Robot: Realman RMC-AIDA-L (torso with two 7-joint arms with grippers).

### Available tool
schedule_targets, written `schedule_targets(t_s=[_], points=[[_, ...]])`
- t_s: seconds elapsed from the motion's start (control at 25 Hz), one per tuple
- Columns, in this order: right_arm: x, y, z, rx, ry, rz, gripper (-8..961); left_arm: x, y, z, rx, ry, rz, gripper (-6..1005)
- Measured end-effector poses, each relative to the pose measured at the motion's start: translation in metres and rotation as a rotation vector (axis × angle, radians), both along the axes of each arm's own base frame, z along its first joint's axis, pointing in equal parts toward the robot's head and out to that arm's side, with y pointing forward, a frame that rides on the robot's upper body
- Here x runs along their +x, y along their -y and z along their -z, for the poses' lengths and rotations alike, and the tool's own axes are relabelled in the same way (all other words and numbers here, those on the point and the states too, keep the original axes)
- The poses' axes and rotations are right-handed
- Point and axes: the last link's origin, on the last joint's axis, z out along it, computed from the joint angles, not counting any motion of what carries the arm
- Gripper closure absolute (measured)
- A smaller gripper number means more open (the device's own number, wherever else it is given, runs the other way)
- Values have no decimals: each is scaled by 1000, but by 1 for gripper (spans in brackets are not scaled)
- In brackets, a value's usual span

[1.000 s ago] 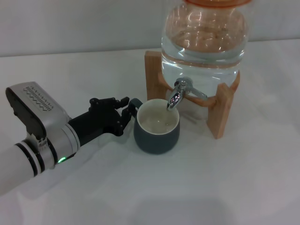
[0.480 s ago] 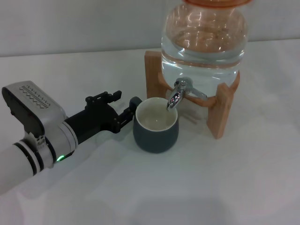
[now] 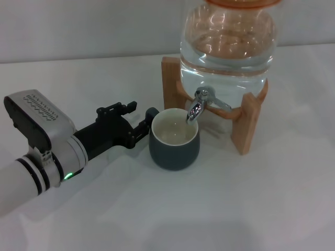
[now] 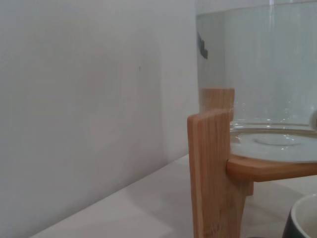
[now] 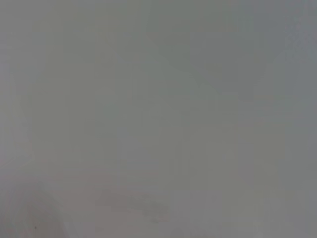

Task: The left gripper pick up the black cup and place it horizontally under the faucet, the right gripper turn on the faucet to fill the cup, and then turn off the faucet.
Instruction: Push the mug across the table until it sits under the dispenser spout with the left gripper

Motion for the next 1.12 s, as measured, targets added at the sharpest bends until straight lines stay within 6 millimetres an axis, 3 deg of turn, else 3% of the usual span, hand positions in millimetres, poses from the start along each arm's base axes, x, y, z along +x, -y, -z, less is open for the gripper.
schedule_targets(t_s=[1.12], points=[[-1, -4, -1, 5, 7, 5, 111, 0, -2, 6, -20, -53, 3, 473]])
